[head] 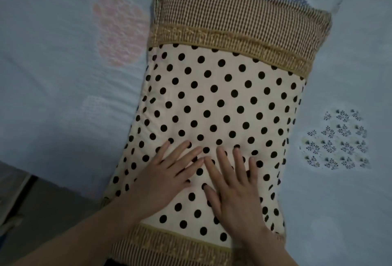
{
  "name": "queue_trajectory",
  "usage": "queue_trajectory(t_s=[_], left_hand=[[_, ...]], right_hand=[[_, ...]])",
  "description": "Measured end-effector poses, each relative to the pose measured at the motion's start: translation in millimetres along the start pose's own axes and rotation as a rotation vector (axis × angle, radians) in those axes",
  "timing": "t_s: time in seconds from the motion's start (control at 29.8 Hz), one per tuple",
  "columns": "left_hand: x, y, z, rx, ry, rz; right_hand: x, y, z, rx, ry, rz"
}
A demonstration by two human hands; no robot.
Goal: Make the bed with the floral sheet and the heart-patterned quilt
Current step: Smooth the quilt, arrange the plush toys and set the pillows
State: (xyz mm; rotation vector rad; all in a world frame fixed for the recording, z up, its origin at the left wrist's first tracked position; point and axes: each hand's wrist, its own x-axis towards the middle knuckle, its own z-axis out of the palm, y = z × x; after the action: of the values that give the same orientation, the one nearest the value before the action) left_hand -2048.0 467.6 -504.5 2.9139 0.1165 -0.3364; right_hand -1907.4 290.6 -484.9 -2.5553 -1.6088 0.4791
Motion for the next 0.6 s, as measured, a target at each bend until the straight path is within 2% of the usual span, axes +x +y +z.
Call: queue_trajectory(t_s=[0.1, 0.17, 0.2, 0.27, 0.3, 0.37, 0.4, 0.5, 0.6], left_hand=[[-6, 6, -33, -0.125, 0.228, 0.018], [-25, 17, -41, -0.152, 0.342, 0.187], [-35, 18, -35, -0.088, 0.314, 0.285], [-48, 9, -9, 0.083, 0.114, 0.418], [-52, 5, 6, 0.131, 0.033, 0.43], [-54, 0, 15, 0.158, -0.033, 0.422], [-55, 1, 10, 0.134, -0.017, 0.417], [-59, 7, -8, -0.024, 0.178, 0.422], [-60, 6, 0, 0.018, 0.095, 0.323]], right_hand=[[-7, -9, -32, 0.128, 0.232, -0.046], [-29, -17, -39, 0.168, 0.332, -0.187], [-39, -16, -31, 0.133, 0.31, -0.257], [-49, -4, -2, -0.006, 0.112, -0.381], [-51, 4, 11, -0.074, 0.007, -0.399], [-54, 9, 21, -0.114, -0.079, -0.387], [-56, 7, 17, -0.085, -0.062, -0.386], [-65, -7, -6, 0.008, 0.069, -0.402], [-57, -4, 2, -0.075, 0.032, -0.324]])
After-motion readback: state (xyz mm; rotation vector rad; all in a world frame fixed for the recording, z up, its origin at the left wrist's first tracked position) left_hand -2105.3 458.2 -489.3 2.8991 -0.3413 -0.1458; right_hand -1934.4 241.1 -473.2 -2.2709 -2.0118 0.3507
